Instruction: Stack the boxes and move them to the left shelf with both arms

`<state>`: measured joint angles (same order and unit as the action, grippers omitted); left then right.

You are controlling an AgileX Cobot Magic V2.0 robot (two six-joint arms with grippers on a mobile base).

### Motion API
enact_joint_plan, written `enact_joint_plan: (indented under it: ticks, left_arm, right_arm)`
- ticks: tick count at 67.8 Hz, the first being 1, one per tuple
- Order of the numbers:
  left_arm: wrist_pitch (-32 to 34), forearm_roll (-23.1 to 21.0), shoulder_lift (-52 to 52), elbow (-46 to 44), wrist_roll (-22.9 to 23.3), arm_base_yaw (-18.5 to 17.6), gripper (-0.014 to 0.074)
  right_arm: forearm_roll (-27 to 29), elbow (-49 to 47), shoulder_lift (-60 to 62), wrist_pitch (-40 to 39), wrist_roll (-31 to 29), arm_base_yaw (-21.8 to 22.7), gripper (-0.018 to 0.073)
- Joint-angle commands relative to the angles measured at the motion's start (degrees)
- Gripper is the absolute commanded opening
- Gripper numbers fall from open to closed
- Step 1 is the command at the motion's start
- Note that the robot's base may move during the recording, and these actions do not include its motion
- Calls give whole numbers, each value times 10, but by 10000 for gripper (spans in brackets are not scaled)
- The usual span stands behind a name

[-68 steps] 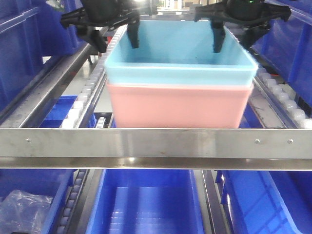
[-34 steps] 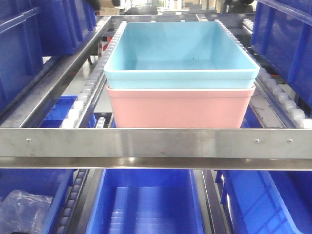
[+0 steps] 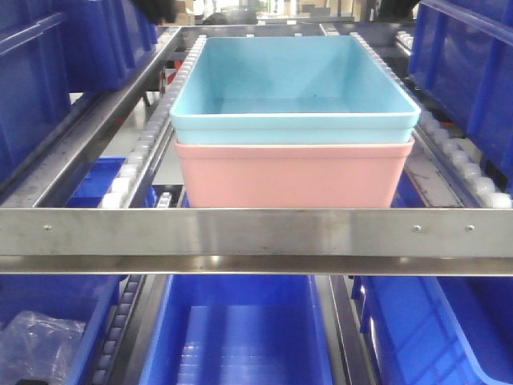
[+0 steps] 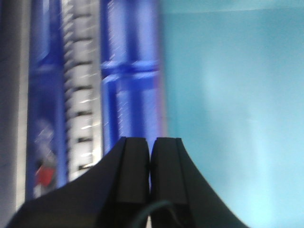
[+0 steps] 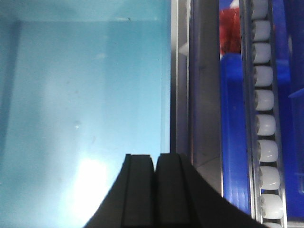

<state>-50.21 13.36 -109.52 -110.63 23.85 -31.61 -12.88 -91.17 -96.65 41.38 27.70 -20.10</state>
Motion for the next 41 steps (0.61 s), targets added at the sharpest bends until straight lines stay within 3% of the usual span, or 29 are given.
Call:
enact_joint_plan:
  ticks: [1,24,41]
  left_arm:
    - [99,13,67,29,-2,-14,-4]
    - [300,12,254,304,-2,-22,-4]
    - [491,24,422,534,-2,-21,-4]
  right_arm:
    - [-21,39,73,-93,-14,1,55]
    - [-26,276,249,-297,-14,1,55]
    - [-58,448,367,-425,-14,1,55]
